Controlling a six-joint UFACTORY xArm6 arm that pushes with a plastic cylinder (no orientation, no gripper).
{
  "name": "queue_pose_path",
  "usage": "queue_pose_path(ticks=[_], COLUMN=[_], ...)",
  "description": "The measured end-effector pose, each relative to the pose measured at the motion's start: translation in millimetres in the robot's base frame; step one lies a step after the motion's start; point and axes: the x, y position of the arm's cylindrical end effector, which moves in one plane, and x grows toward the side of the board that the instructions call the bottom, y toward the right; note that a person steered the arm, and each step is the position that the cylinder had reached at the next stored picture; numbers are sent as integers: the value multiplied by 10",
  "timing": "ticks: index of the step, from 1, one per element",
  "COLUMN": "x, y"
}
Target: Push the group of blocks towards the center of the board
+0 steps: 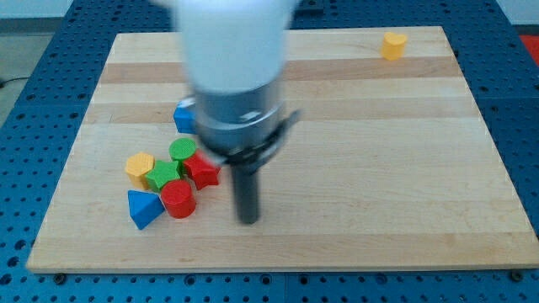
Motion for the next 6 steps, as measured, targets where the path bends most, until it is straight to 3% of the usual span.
queue_pose_path(ticks=[1, 2, 4, 6], x=[264, 37, -389, -555], y=[-889, -1248, -1313, -968])
